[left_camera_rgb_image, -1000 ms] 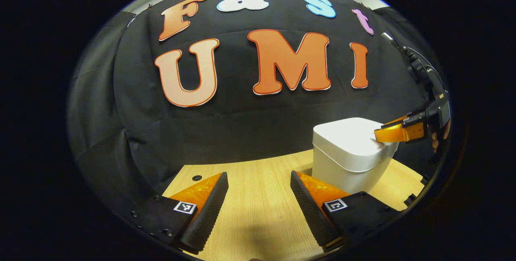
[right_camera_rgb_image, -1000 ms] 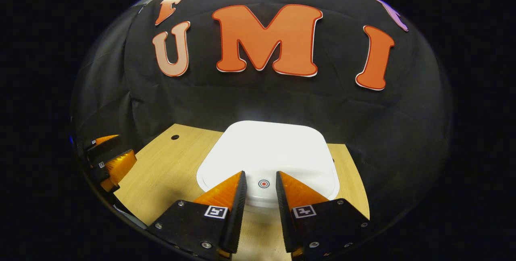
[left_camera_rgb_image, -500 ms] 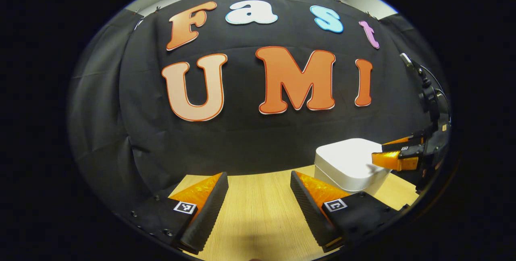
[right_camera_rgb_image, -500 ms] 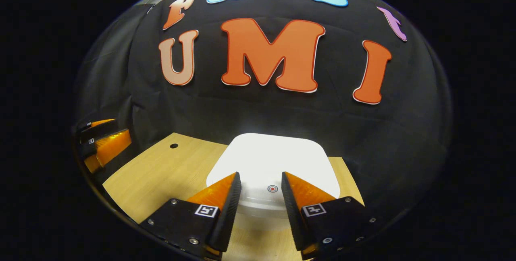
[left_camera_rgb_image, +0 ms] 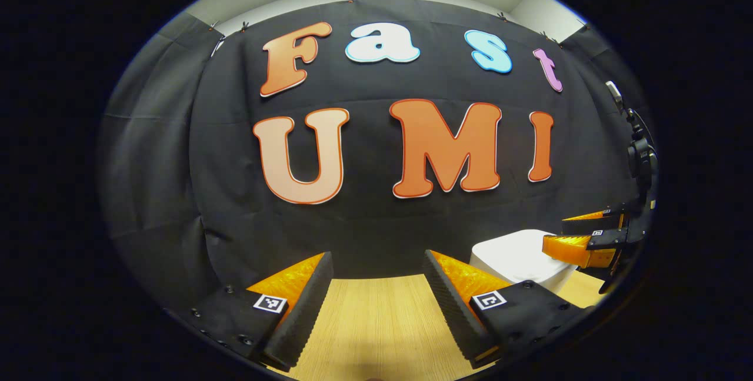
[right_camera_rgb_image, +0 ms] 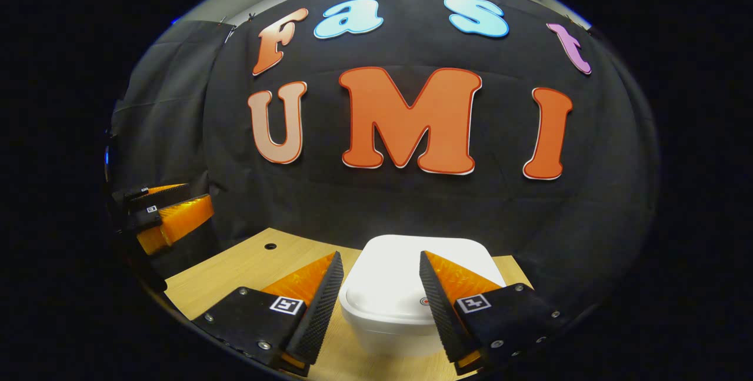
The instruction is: Press the lid of the desktop garbage bin to open it, pick up the crumpled paper on the desktop and throw it into the bin, then pick up the pop can on the desktop and drop it into the bin, and finally close the garbage bin lid.
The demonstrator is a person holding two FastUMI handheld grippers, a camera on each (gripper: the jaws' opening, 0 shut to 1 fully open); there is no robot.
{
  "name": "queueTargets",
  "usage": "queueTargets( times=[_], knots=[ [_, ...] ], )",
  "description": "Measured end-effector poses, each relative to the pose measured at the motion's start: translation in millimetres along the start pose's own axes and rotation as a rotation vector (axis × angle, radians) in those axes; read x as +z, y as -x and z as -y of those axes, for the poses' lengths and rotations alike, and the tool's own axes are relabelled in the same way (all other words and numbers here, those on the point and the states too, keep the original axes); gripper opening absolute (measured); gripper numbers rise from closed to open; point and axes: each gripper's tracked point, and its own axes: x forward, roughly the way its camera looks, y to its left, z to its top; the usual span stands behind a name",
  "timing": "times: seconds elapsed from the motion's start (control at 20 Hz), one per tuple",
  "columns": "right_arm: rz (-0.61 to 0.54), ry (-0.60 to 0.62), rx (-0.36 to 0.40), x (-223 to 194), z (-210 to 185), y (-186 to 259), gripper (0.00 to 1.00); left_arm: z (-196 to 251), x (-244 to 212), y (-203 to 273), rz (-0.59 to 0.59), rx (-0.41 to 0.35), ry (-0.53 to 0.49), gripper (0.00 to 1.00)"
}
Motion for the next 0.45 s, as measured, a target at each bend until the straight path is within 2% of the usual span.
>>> queueTargets(
  times=[0.15,0.25,0.45],
  knots=[
    [0.054,0.011,0.005,8.6,-5.2,5.6,0.92,-6.8,8.3,2.5,0.038,0.022,0.003,0.95],
    [0.07,0.024,0.005,7.8,-8.3,6.4,0.98,-12.0,12.8,4.2,0.066,0.041,0.01,0.97],
    [0.051,0.02,0.008,-1.3,-14.6,6.0,0.98,-18.5,16.9,7.6,0.086,0.062,0.001,1.0]
  ],
)
